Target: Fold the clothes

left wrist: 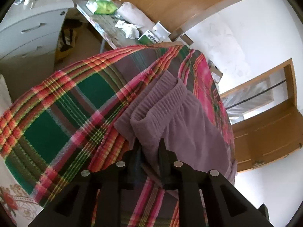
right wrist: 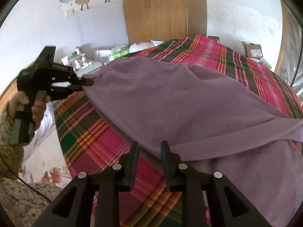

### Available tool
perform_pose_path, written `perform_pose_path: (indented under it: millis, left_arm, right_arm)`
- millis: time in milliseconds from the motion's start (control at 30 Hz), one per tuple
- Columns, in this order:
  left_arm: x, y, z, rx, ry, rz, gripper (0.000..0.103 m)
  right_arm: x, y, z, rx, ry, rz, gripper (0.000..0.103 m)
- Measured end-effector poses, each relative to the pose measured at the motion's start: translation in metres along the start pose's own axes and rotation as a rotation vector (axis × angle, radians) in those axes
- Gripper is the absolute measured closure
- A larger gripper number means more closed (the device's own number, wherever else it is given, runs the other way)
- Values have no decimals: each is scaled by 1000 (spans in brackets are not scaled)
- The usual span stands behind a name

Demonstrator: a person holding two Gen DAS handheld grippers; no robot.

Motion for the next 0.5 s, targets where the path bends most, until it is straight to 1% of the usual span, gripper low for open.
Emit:
perform_pose_path:
  millis: [100, 167, 267, 333, 367, 433, 500]
  left_arm:
    - [-5, -1, 0, 3, -11, 8, 84]
    - [-8, -3, -1, 8, -23, 19, 84]
    - [-11, 0, -2, -2, -17, 50, 84]
    - [-15, 6, -1, -18, -29, 52, 84]
    - [-17, 11, -1, -34, -33, 38, 79]
    - [-22, 16, -1, -63, -55, 44, 78]
    - [-28, 11, -2, -36, -85, 51, 78]
  right_arm:
    - [-11, -14, -4, 63, -25, 38, 79]
    - [-22, -31, -7, 120, -51, 40, 79]
    - [-38, -69, -17, 243, -85, 20, 79]
    - [-47, -94, -24, 333, -109, 13, 79]
    - [-51, -107, -28, 378, -121, 10, 79]
    - [-58, -127, -36, 447, -141, -5, 79]
    - [-66, -147, -41, 496, -162, -41, 79]
Point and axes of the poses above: each gripper's, at about its wrist camera, not at the fingertips, and x roughly the way its jaws point, y to its left, z to its top, the point moved 7 cm from there along x, roughly the way its jaws point, and after that the axes turned 15 degrees about y, right-handed, at the moved point
